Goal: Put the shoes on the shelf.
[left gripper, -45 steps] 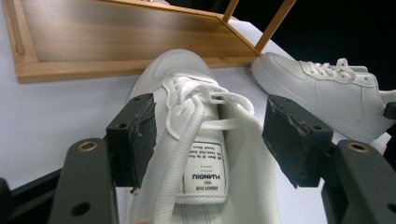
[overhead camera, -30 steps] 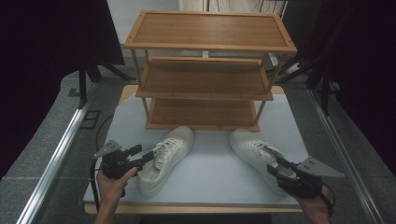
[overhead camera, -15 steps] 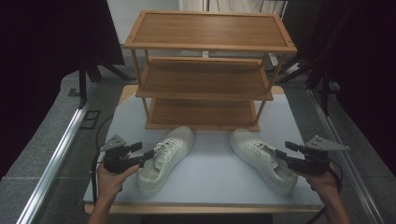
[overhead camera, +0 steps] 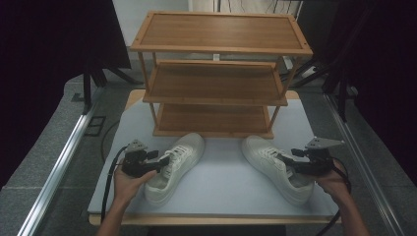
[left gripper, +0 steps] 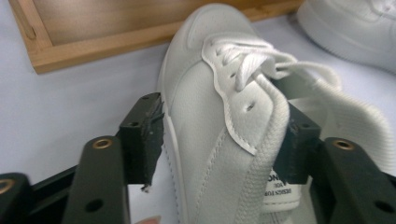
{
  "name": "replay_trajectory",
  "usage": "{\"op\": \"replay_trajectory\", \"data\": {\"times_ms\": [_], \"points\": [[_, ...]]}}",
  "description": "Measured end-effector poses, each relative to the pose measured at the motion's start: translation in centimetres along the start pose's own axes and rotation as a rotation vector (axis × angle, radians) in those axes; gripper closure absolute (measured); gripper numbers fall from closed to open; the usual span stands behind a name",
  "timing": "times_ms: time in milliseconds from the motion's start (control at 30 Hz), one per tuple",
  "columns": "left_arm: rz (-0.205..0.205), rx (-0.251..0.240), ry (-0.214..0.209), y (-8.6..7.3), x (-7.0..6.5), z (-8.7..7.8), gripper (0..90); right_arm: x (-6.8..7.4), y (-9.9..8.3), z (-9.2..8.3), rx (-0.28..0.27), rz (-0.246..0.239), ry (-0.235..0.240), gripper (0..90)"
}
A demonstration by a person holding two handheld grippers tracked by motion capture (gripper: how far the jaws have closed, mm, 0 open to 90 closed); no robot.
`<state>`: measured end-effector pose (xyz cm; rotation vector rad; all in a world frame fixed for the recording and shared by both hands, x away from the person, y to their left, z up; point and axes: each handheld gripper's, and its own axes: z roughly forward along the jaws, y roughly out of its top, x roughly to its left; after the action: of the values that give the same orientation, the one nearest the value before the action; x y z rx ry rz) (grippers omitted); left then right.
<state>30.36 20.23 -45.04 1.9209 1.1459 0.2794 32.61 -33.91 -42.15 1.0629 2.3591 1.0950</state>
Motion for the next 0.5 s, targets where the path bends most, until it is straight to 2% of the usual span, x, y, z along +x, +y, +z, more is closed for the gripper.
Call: {"op": "replay_trajectory", "data": {"times_ms": [100, 133, 233, 300, 367, 467, 500], "points": [[0.013, 0.029, 0.022, 0.0, -0.1, 0.7, 47.4, -0.2, -0.1, 0.8, 0.025, -0.003, 0.027, 51.7], [0.004, 0.026, 0.019, 0.0, -0.1, 0.8, 47.8, -0.3, -0.1, 1.0, 0.027, -0.008, 0.029, 53.1], [-0.029, 0.024, 0.033, 0.1, 0.1, 0.9, 48.5, -0.7, -0.2, 1.1, 0.015, -0.006, 0.052, 55.3], [-0.023, 0.024, 0.029, 0.1, 0.1, 1.2, 50.5, -0.9, -0.3, 1.3, 0.003, -0.012, 0.071, 56.3], [-0.019, 0.023, 0.021, 0.1, 0.2, 1.3, 52.7, -0.9, -0.5, 1.7, 0.001, -0.018, 0.071, 59.0], [0.004, 0.019, 0.009, 0.2, 0.0, 1.2, 60.8, -1.1, -0.9, 2.2, -0.004, -0.016, 0.047, 62.9], [0.009, 0.018, 0.006, 0.2, 0.0, 1.2, 68.6, -1.2, -1.0, 2.2, -0.024, -0.007, 0.047, 68.3]]}}
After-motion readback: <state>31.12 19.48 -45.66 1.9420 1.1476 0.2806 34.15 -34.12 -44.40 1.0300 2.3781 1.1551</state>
